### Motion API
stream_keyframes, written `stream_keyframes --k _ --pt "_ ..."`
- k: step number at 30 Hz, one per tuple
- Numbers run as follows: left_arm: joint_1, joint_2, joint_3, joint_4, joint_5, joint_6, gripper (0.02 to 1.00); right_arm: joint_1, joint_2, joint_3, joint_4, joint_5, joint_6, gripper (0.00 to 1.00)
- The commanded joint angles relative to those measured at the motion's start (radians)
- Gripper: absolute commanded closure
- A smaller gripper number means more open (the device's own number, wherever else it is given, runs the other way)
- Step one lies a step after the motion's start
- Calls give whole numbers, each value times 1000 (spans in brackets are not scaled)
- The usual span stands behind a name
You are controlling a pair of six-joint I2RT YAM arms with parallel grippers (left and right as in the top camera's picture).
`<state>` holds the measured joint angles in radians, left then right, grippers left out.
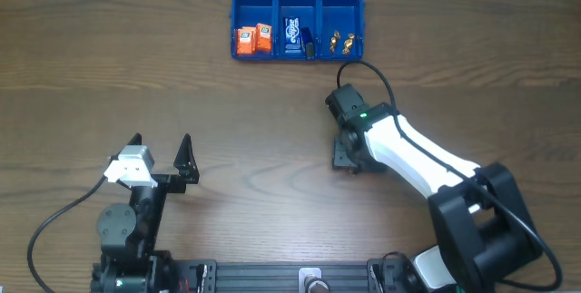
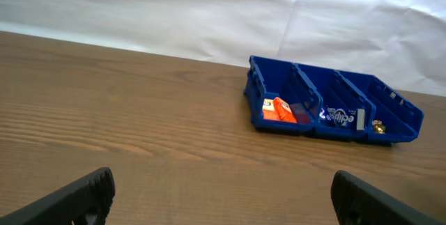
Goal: Sort Candies Into Trays
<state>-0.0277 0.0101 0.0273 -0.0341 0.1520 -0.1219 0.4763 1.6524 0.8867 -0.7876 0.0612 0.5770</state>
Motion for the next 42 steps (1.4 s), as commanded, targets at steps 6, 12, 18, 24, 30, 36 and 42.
stream_keyframes --k 6,12,18,24,30,36,42 --pt "4 -5 -23 -29 18 18 23 12 60 -11 29 3 26 625" --pt "4 -5 -23 -29 18 18 20 13 60 -10 76 -13 26 803" --pt "4 -5 -23 -29 18 18 20 37 -35 53 84 -11 -8 807" --pt "4 -5 -23 -29 18 18 20 -26 -34 513 -130 105 -115 814" --pt "4 -5 -23 -29 18 18 20 -92 278 1052 -185 194 -201 809" --pt "4 -5 -23 -29 18 18 20 -136 515 1245 -117 203 -227 807" --pt "4 -5 -23 -29 18 18 20 -151 606 1245 -67 200 -227 776"
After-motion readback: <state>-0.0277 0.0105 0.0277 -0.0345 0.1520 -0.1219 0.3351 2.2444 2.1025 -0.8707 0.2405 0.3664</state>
